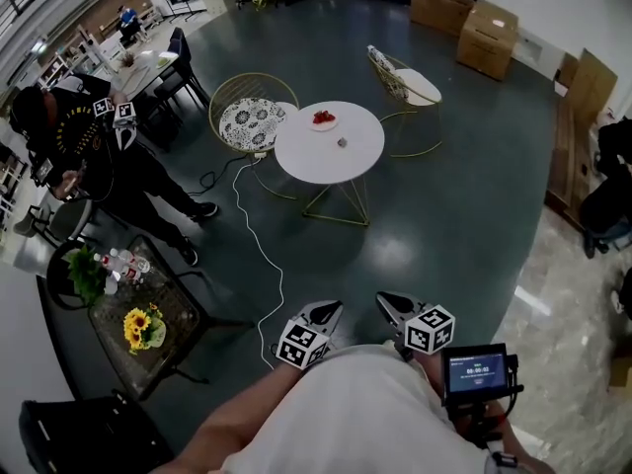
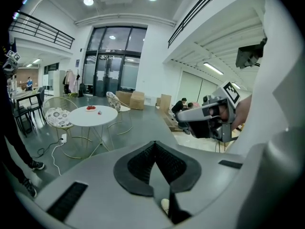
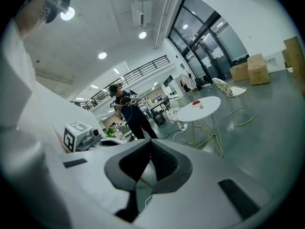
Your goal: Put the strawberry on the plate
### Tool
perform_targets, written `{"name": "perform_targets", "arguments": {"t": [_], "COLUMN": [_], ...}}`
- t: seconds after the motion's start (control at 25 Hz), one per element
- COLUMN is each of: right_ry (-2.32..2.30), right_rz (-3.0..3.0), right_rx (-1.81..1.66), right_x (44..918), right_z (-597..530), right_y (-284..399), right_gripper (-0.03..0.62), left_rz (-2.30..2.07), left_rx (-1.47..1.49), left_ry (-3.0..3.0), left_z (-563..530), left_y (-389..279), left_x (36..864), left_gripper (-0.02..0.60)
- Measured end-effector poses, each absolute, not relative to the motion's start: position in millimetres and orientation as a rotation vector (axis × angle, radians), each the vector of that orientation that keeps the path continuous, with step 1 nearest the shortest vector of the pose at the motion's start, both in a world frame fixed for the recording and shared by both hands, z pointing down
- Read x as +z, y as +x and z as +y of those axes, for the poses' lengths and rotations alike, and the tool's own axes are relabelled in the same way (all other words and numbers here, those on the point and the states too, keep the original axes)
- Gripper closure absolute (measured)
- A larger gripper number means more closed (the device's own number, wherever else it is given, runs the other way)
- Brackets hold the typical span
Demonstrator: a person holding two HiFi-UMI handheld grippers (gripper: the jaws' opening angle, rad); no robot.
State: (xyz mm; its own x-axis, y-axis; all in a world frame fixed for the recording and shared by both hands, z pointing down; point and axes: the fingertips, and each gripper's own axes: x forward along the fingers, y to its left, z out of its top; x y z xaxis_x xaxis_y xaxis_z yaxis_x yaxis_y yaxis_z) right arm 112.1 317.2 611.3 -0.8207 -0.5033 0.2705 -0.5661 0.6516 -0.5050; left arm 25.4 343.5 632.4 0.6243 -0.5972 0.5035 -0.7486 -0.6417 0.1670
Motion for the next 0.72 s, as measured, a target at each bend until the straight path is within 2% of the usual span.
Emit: {"name": "perform_targets", "arguments": {"t": [0.24,0.52,0.72], "right_ry": [0.909,0.916,0.921], "right_rz": [-2.755,-2.741,-2.725], "right_rx": [0.907,0.942,0.964], "right_x": [619.8,615.7,626.7], "right_z": [316.6,307.7,309.6], "right_y": [115.4,153.2,153.3], "right_gripper": [0.586,0.586,0.586], "left_rz": [-1.058,-1.045,-1.059], "left_rx": [0.586,0.599,0.597], "left_ry": [2.506,2.486,2.470], "left_z": [340.8,336.6,335.6], "left_y": [31.8,68.2,65.6], "left_x": [639.1,634.8,643.5], "left_gripper": [0.574,0.574,0.574]}}
